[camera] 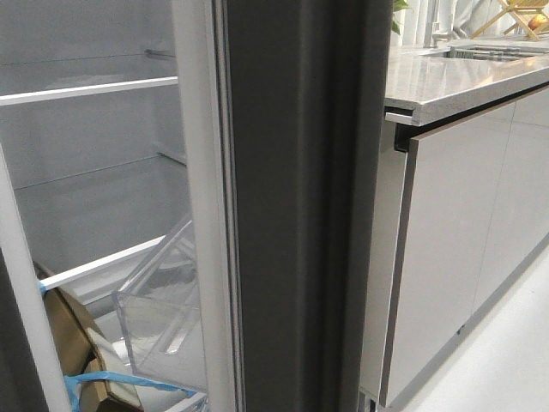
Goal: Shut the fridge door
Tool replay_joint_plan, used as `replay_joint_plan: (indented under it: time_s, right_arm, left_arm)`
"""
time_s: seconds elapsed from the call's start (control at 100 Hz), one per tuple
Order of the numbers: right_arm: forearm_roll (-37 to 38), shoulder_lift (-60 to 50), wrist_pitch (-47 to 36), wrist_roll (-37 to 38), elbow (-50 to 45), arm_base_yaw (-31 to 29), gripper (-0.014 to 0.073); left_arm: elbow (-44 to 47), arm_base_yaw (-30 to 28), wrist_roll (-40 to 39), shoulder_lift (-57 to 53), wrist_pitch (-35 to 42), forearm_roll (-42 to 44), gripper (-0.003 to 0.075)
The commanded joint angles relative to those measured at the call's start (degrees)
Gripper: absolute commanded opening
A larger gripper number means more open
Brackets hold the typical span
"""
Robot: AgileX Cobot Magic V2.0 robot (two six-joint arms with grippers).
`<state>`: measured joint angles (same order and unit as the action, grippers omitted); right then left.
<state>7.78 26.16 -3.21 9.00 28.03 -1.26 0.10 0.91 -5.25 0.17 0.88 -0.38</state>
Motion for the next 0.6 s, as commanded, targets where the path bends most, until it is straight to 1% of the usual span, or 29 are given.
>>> replay_joint_plan:
  time_s: [0.0, 0.16, 0.28, 0.49, 0.56, 0.59]
  right_arm:
    - [0.4, 2.1, -4.6, 0.2, 4.3, 0.2, -0.0076]
    - [0.4, 4.8, -3.3, 0.2, 7.9, 3.0, -0.0076]
    - [-0.2, 7.3, -0.8, 0.3, 10.9, 7.0, -0.0076]
    - [-6.9, 11.5, 1.3, 0.3, 15.5, 13.4, -0.0076]
    - [-10.6, 13.0, 2.1, 0.3, 17.3, 14.7, -0.0076]
    - [-13.5, 13.6, 2.5, 0.3, 18.0, 15.1, -0.0076]
  left_arm:
    - [1.6, 0.5, -0.2, 1.1, 4.4, -0.1, -0.0021]
    - [1.6, 0.5, -0.2, 1.1, 4.4, -0.1, -0.0021]
    - [1.6, 0.5, -0.2, 1.1, 4.4, -0.1, -0.0021]
    - [1.6, 0.5, -0.2, 1.1, 4.4, -0.1, -0.0021]
    - [1.6, 0.5, -0.2, 1.1, 4.4, -0.1, -0.0021]
    - [1.6, 0.5, -0.2, 1.1, 4.4, -0.1, -0.0021]
